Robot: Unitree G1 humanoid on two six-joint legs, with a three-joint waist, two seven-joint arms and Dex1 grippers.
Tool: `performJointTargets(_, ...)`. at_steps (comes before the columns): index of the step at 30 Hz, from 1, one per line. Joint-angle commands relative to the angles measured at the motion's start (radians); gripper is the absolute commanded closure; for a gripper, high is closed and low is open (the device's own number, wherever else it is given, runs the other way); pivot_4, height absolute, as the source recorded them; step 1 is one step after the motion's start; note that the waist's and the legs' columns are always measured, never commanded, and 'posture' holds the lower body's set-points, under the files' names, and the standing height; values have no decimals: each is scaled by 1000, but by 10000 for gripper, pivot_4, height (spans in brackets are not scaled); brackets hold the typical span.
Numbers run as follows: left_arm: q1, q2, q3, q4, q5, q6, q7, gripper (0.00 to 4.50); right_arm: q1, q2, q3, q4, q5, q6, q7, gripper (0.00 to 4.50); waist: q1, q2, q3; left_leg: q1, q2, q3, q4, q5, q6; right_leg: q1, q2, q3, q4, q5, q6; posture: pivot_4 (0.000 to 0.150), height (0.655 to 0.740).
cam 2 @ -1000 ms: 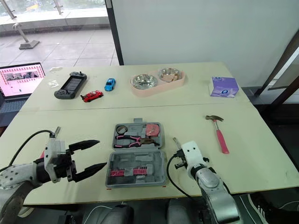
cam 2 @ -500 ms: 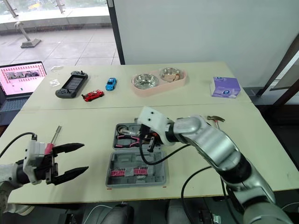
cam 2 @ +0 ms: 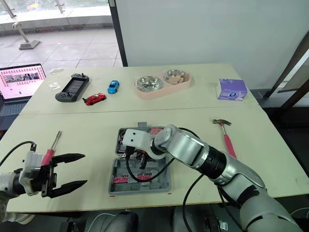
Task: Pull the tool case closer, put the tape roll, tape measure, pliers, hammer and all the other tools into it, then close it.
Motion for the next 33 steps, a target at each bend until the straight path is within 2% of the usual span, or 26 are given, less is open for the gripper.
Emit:
performJointTargets(1,10,7,15,-44,-3,3,14,0,-20,17,15,12,-33,-47,9,44471,1,0,0,0,0,0,0,0,0,0,0,0,0,0,0,1500,7360)
performJointTargets(12,16,10,19,-63,-7,14,28,0,-20,74,65,99,-111,-124,44,44471,0,0,0,0,0,0,0,0,0,0,0,0,0,0,0,1500,7360)
performJointTargets(33,16,4,24,-53,-7,14,42,0,-3,94,95,150,-206,-177,110,44471,0,0,0,0,0,0,0,0,0,0,0,0,0,0,0,1500,7360)
